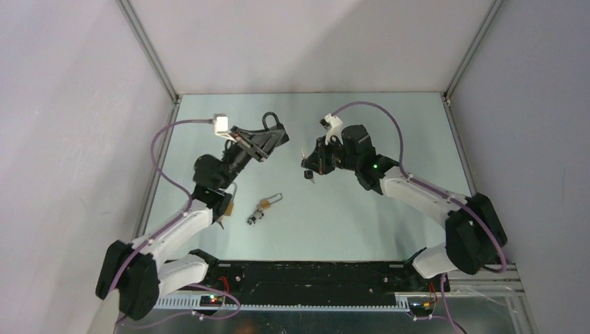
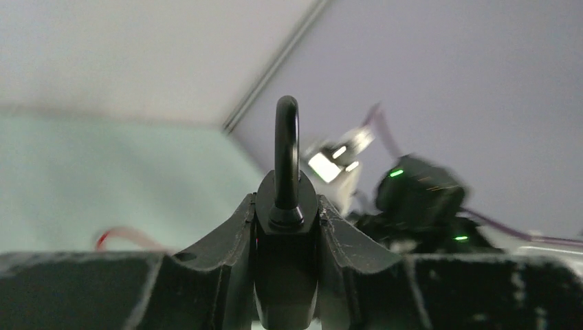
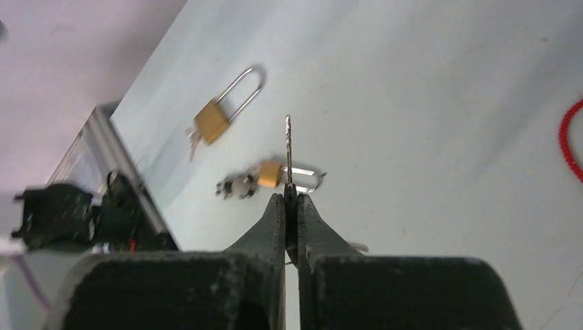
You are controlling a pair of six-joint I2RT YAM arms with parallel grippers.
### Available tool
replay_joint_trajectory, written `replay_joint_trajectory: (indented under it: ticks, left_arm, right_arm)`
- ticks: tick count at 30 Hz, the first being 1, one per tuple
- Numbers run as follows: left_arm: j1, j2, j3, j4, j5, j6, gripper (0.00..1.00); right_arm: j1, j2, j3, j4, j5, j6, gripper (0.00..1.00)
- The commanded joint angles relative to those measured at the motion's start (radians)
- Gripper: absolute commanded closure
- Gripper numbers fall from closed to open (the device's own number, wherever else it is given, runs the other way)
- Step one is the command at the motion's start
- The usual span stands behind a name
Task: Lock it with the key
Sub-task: Lock the lock, then place the lock at the center of the board, then place the key at the center of the board.
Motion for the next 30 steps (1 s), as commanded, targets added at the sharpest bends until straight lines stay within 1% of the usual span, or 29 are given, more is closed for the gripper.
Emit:
replay_joint_trajectory:
  ticks: [1, 3, 6, 7, 11, 14, 16, 18, 20, 23, 24, 25, 26, 27, 28, 29, 30]
  left_arm:
    - [0.029, 0.082, 0.022, -0.191, -0.065, 0.081, 1.00]
    - [0.045, 0.138, 0.029, -0.261, -0.035, 0.095, 1.00]
    - [0.062, 0.231, 0.053, -0.299, 0.012, 0.102, 1.00]
    - [0.068, 0.285, 0.073, -0.315, 0.033, 0.105, 1.00]
    - [0.078, 0.449, 0.146, -0.362, 0.063, 0.117, 1.00]
    - [0.080, 0.541, 0.181, -0.370, 0.060, 0.115, 1.00]
    - [0.083, 0.597, 0.208, -0.369, 0.073, 0.104, 1.00]
    - [0.084, 0.642, 0.233, -0.369, 0.082, 0.098, 1.00]
    - [0.084, 0.674, 0.249, -0.369, 0.076, 0.100, 0.98]
    - [0.092, 0.709, 0.256, -0.370, 0.076, 0.096, 0.90]
    - [0.096, 0.717, 0.251, -0.371, 0.073, 0.095, 0.84]
    - [0.097, 0.721, 0.248, -0.371, 0.070, 0.094, 0.81]
    - [0.101, 0.729, 0.246, -0.372, 0.067, 0.093, 0.75]
    - [0.102, 0.734, 0.246, -0.374, 0.066, 0.093, 0.71]
    - [0.104, 0.741, 0.243, -0.377, 0.060, 0.092, 0.60]
    - [0.105, 0.742, 0.240, -0.379, 0.055, 0.092, 0.57]
    - [0.109, 0.743, 0.237, -0.380, 0.044, 0.093, 0.49]
  right_arm:
    - [-0.029, 0.112, -0.005, 0.254, 0.166, 0.114, 1.00]
    - [-0.037, 0.170, -0.006, 0.327, 0.177, 0.175, 1.00]
    - [-0.041, 0.264, -0.005, 0.443, 0.181, 0.228, 1.00]
    - [-0.043, 0.281, -0.005, 0.463, 0.182, 0.253, 1.00]
    - [-0.057, 0.386, -0.001, 0.580, 0.176, 0.341, 1.00]
    - [-0.068, 0.473, 0.023, 0.652, 0.141, 0.396, 1.00]
    - [-0.069, 0.518, 0.054, 0.631, 0.152, 0.429, 0.99]
    - [-0.074, 0.556, 0.091, 0.582, 0.164, 0.456, 0.95]
    - [-0.074, 0.583, 0.111, 0.557, 0.188, 0.473, 0.92]
    - [-0.075, 0.621, 0.138, 0.507, 0.210, 0.484, 0.89]
    - [-0.075, 0.629, 0.152, 0.499, 0.215, 0.486, 0.89]
    - [-0.075, 0.643, 0.158, 0.480, 0.219, 0.487, 0.88]
    - [-0.075, 0.650, 0.171, 0.471, 0.225, 0.494, 0.88]
    - [-0.074, 0.664, 0.177, 0.457, 0.226, 0.497, 0.88]
    - [-0.075, 0.670, 0.191, 0.449, 0.229, 0.500, 0.86]
    - [-0.074, 0.678, 0.203, 0.430, 0.236, 0.501, 0.85]
    - [-0.074, 0.681, 0.211, 0.419, 0.239, 0.498, 0.82]
